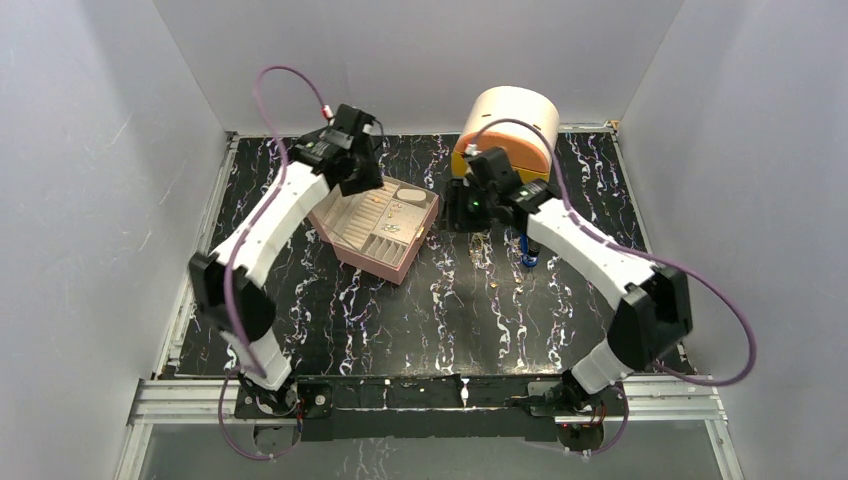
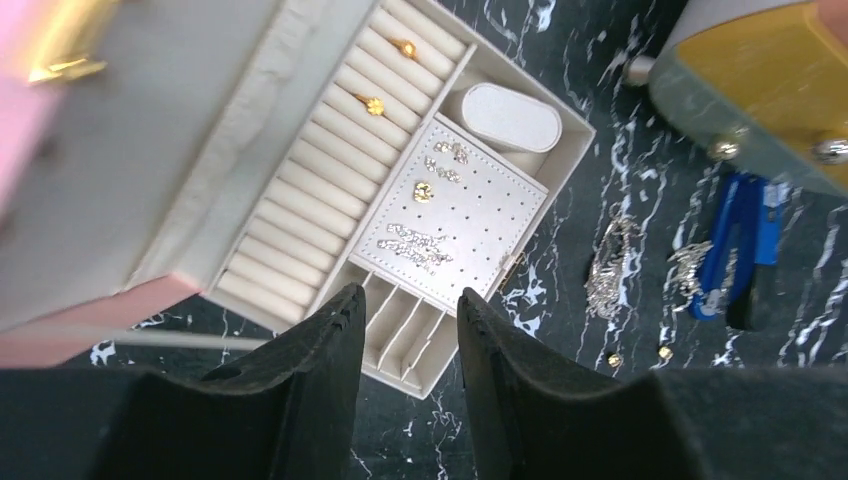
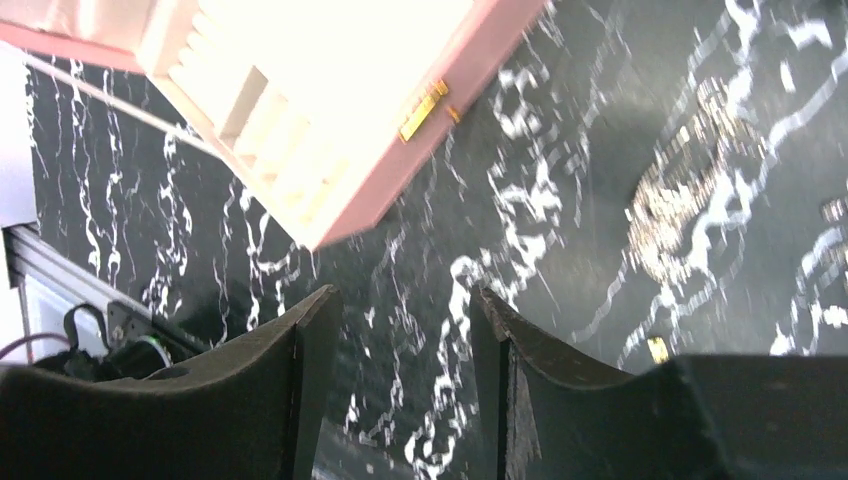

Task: Organize the mixed jewelry
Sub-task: Place the jewelry in the jewelry box, then adjust the jewelry box at the center of the board.

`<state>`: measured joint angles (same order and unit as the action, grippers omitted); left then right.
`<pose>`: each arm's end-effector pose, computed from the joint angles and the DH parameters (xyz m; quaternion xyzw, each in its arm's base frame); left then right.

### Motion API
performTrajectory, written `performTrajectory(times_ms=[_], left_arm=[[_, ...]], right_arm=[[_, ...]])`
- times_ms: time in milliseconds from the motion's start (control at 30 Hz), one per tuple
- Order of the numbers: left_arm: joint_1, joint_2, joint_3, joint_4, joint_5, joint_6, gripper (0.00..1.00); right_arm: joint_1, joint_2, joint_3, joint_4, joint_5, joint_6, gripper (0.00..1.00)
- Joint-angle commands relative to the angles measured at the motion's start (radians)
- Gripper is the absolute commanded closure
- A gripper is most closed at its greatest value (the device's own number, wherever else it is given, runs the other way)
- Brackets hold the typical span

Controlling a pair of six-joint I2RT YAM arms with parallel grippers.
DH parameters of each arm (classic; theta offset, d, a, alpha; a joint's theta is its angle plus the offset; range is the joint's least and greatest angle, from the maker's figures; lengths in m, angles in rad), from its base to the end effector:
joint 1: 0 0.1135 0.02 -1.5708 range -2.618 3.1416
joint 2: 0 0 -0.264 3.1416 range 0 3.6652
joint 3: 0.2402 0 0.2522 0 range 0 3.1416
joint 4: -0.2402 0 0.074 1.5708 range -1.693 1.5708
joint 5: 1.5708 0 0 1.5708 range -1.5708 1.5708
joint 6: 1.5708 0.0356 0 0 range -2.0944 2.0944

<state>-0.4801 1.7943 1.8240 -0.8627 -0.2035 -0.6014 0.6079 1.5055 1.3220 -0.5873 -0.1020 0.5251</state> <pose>0.3535 -0.1760 0.3576 -0.0928 0.9240 -0.1034 0.3563 0.2713 0.1932 0.3150 -0.0579 0.9183 0.2483 0.3030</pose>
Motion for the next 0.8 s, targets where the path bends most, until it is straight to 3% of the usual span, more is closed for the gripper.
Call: performTrajectory(times_ms=[0, 233, 467, 633, 767], left_arm=[[0.007, -0.214, -0.172, 0.108, -0.126, -0.05, 0.63], [0.015, -0.449, -0.45, 0.268, -0.14, -0.111, 0.62], [0.031, -0.521, -0.603, 0.316, -0.11, -0.174, 0.57], [0.081, -0.506, -0.633, 0.28, -0.111, -0.218, 0.53], [0.089, -0.53, -0.678, 0.309, -0.126, -0.198, 0.43]], right_arm=[[0.06, 0.142, 0.149, 0.112, 0.094, -0.029, 0.42], [0.154, 0.417, 0.403, 0.175, 0.185, -0.122, 0.45], [0.188, 0.653, 0.684, 0.155, 0.269, -0.18, 0.47], [0.192, 0.707, 0.743, 0.134, 0.322, -0.184, 0.48], [0.184, 0.711, 0.753, 0.155, 0.358, -0.195, 0.46]])
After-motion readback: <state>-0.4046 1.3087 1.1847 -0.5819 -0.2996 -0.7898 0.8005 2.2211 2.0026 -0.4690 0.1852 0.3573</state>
